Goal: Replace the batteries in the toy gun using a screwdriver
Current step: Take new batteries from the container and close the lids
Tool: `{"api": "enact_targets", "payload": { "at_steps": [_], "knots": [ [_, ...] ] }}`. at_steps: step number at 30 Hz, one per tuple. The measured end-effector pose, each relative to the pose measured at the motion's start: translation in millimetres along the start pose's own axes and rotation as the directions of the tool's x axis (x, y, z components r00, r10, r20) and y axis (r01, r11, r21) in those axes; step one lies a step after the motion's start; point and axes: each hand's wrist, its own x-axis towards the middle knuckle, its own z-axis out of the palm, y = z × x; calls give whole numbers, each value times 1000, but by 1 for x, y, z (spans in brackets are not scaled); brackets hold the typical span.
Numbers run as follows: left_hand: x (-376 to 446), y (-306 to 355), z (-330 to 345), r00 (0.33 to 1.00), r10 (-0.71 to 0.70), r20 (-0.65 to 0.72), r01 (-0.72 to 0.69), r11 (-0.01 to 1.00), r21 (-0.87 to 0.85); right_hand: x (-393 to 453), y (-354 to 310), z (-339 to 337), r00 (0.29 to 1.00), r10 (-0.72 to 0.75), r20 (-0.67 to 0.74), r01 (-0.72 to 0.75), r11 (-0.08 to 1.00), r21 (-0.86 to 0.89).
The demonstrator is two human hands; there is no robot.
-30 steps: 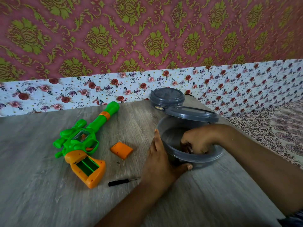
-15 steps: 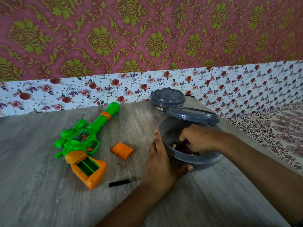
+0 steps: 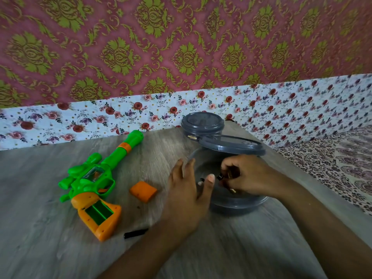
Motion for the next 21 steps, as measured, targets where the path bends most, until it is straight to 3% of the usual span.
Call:
{"api": "enact_targets", "payload": {
  "at_steps": [4, 6, 8, 11, 15, 21],
  "knots": [
    [35, 11, -17, 996, 90, 16, -91, 979, 183, -3, 4, 7, 987, 16, -159, 5, 991, 133],
    [51, 20, -21, 993, 74, 93, -104, 922, 374, -5, 6, 11, 973, 21, -229, 20, 984, 177],
    [64, 29, -18, 984, -15, 176, -97, 787, 610, -7, 7, 14, 957, 25, -289, 39, 976, 214],
    [76, 43, -7, 963, -93, 255, -157, 573, 804, -7, 10, 15, 937, 22, -349, 53, 978, 204],
    [82, 52, 7, 909, -229, 349, -241, 393, 887, -6, 11, 16, 940, 5, -342, 26, 996, 85],
    [88, 65, 11, 794, -389, 467, -359, 319, 877, -7, 9, 17, 928, 5, -372, -7, 1000, -5]
  ]
}}
